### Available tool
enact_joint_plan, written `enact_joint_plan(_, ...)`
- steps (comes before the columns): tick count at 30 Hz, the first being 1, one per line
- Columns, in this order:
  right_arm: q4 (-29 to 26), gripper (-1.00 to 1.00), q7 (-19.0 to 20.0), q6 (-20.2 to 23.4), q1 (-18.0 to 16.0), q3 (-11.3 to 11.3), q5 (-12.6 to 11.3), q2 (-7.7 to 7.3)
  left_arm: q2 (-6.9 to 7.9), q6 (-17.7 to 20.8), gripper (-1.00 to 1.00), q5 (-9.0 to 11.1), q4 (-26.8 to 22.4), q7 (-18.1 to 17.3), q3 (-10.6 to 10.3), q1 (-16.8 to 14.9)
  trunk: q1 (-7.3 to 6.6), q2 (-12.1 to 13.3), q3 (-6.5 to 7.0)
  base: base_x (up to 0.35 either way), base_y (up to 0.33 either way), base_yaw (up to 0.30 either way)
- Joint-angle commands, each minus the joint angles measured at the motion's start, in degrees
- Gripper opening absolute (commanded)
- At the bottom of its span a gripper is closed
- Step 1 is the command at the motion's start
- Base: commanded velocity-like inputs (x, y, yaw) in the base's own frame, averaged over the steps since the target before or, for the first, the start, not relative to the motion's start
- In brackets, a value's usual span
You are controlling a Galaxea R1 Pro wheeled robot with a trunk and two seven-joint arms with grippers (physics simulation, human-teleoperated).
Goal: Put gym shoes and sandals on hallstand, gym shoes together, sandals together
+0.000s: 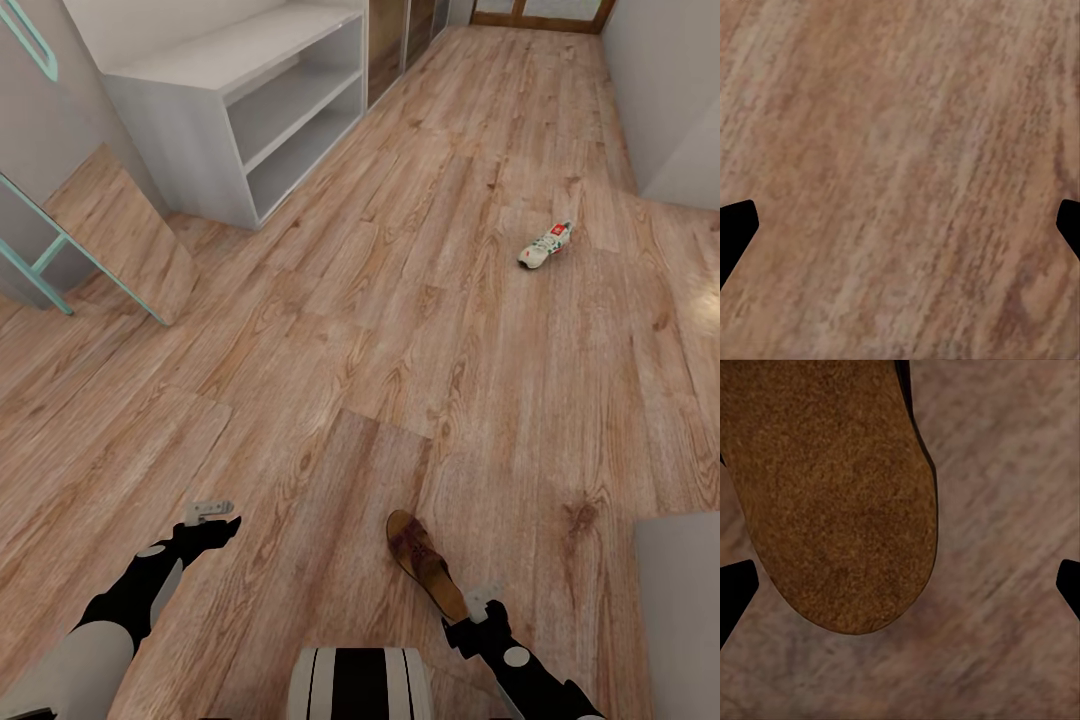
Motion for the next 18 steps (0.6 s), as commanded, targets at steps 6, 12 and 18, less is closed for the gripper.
enact_joint_plan(6, 0.0, 1.00, 0.1, -0.1, 0.0, -0.1, 0.4, -0.02, -0.12, 0.3, 1.00, -0.6, -0.1, -0.5, 0.4, 0.0, -0.01, 0.0, -0.03, 0.000, 0.000, 0.000)
enact_joint_plan(12, 0.0, 1.00, 0.1, -0.1, 0.0, -0.1, 0.4, -0.02, -0.03, 0.3, 1.00, -0.6, -0.1, -0.5, 0.4, 0.0, 0.09, -0.1, -0.92, 0.000, 0.000, 0.000)
enact_joint_plan(18, 0.0, 1.00, 0.1, -0.1, 0.0, -0.1, 0.4, -0.02, -0.14, 0.3, 1.00, -0.6, -0.1, -0.5, 0.5, -0.2, 0.12, -0.1, -1.14, 0.000, 0.000, 0.000)
